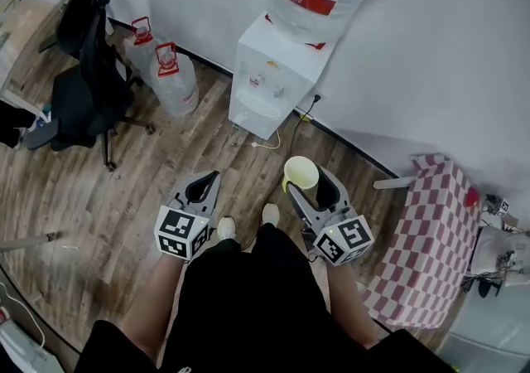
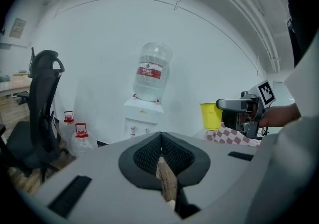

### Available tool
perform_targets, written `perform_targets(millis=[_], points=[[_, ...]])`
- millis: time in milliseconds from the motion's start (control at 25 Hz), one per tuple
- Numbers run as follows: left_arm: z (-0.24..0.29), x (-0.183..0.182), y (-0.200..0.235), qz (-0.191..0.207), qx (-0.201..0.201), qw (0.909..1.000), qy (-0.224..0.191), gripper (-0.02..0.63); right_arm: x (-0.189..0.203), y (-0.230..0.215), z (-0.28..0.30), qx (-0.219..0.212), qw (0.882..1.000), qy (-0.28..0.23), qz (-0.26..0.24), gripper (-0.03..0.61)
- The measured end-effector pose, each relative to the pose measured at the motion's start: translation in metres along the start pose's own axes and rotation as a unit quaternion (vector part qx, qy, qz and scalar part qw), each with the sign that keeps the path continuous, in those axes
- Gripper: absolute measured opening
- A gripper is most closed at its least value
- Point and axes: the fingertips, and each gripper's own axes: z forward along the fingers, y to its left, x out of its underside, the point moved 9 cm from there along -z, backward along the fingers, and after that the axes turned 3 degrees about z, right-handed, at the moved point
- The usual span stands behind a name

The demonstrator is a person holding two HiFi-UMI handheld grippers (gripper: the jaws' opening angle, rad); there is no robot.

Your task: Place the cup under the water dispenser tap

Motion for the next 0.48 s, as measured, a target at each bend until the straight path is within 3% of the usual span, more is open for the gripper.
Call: perform_targets(millis=[160, 480], points=[[0.010, 0.000, 0.001, -0.002, -0.024, 0.9997, 0.004, 0.014, 0.005, -0.016, 0.023, -0.025, 1.000, 0.015, 0.009, 0.313], [0.060, -0.005, 0.005, -0.022, -0.113, 0.9934, 0.004, 0.014, 0.013, -0.079, 0.107, -0.093, 0.994, 0.050, -0.012, 0.313]])
